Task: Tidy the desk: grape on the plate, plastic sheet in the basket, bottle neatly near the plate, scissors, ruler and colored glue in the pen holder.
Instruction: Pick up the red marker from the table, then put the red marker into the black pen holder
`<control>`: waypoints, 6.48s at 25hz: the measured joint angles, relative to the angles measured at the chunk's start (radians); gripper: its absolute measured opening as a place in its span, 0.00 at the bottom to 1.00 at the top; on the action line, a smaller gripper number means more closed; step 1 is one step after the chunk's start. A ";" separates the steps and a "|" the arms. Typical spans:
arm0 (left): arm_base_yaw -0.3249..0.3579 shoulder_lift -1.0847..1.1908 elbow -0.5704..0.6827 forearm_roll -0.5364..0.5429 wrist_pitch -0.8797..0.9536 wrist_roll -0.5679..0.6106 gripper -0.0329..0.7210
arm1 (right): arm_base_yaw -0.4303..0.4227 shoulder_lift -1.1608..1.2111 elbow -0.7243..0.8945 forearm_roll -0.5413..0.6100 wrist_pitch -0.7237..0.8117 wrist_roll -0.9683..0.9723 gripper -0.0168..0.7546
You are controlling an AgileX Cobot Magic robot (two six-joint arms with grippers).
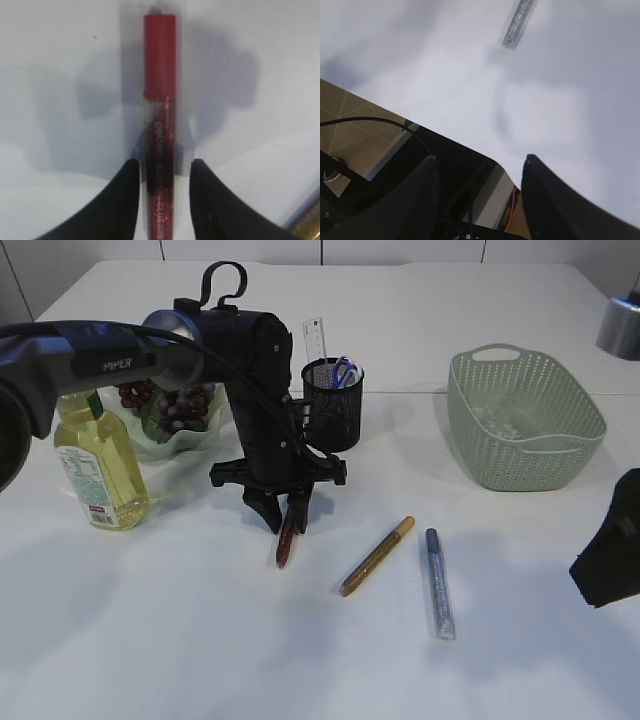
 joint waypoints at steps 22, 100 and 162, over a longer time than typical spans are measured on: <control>0.000 0.000 -0.002 0.009 -0.006 0.019 0.16 | 0.000 0.000 0.000 0.000 0.000 -0.004 0.57; -0.046 -0.502 0.580 0.246 -1.078 0.119 0.15 | 0.000 0.000 0.000 0.000 0.000 -0.014 0.57; 0.071 -0.093 0.380 0.234 -1.671 0.116 0.43 | 0.000 0.000 0.000 -0.046 -0.023 -0.016 0.57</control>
